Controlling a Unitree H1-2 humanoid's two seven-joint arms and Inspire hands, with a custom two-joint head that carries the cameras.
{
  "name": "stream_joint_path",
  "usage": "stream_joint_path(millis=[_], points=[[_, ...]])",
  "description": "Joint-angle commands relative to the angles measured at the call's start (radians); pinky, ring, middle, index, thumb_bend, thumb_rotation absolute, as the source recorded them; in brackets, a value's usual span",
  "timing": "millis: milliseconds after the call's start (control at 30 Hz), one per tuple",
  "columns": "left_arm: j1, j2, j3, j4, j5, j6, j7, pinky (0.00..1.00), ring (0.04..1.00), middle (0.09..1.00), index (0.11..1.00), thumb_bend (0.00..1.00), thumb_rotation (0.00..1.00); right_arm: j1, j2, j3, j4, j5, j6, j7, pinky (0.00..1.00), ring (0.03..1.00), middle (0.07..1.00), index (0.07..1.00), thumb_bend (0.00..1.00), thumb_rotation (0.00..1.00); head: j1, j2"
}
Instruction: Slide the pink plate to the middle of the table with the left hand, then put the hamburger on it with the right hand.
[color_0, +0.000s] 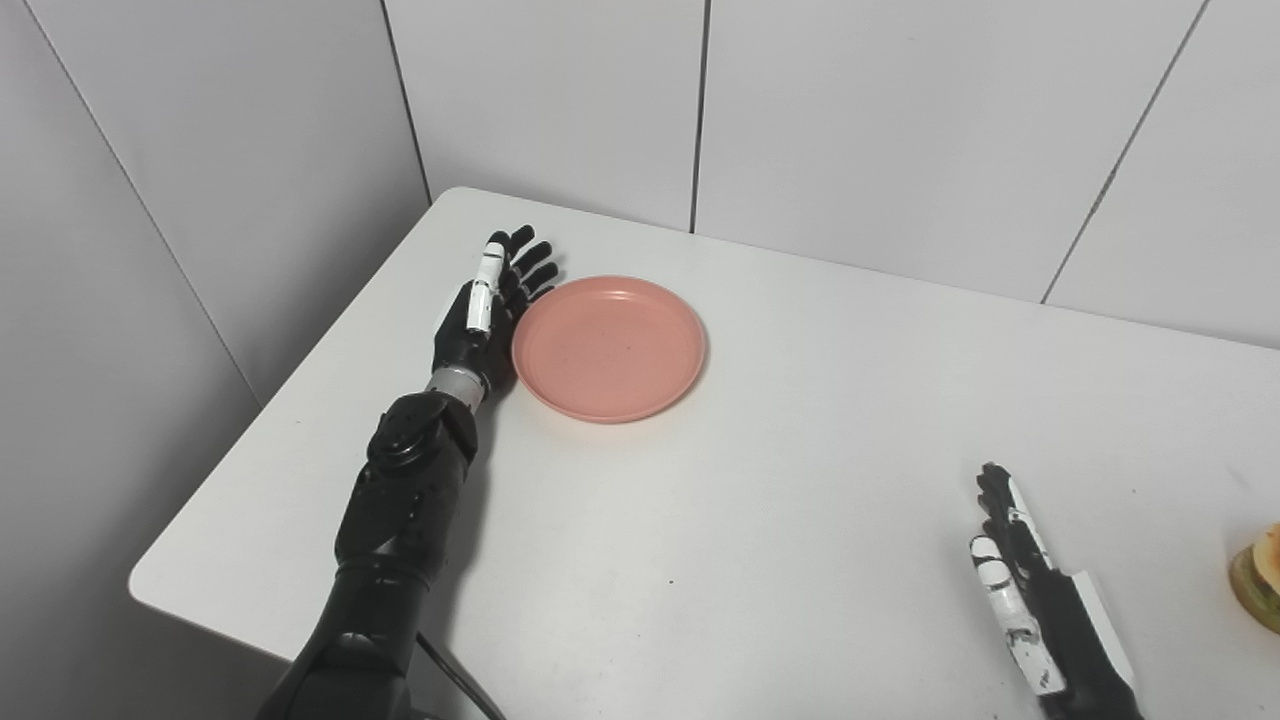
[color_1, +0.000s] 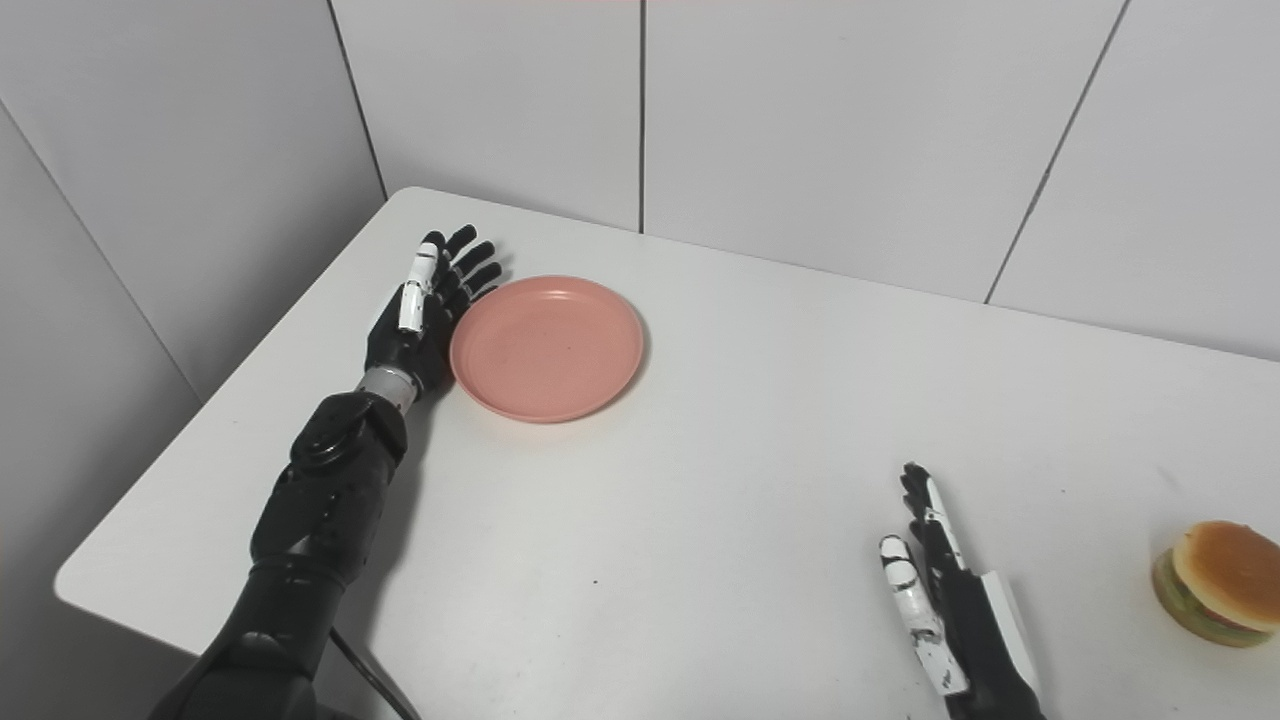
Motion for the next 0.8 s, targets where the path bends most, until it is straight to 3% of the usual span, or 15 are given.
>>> stream_joint_path(millis=[0, 367, 767], points=[[-0.004, -0.012, -0.014, 0.008, -0.002, 0.025, -0.01, 0.88, 0.891, 0.899, 0.898, 0.4, 1.0, 0.003, 0.003, 0.001, -0.024, -0.004, 0.04, 0.003, 0.98, 0.991, 0.989, 0.993, 0.15, 1.0, -0.003, 0.003], [0.013, -0.047, -0.084, -0.002, 0.006, 0.053, -0.051, 0.9, 0.905, 0.913, 0.906, 0.4, 1.0, 0.008, 0.005, 0.005, -0.043, -0.02, 0.055, -0.001, 0.97, 0.985, 0.982, 0.985, 0.15, 1.0, -0.015, 0.013], [0.035, -0.092, -0.146, -0.074, 0.005, 0.143, -0.063, 0.89, 0.898, 0.908, 0.904, 0.41, 1.0, 0.008, 0.012, 0.014, -0.054, -0.037, 0.072, -0.006, 0.96, 0.981, 0.981, 0.981, 0.19, 1.0, -0.055, 0.035]])
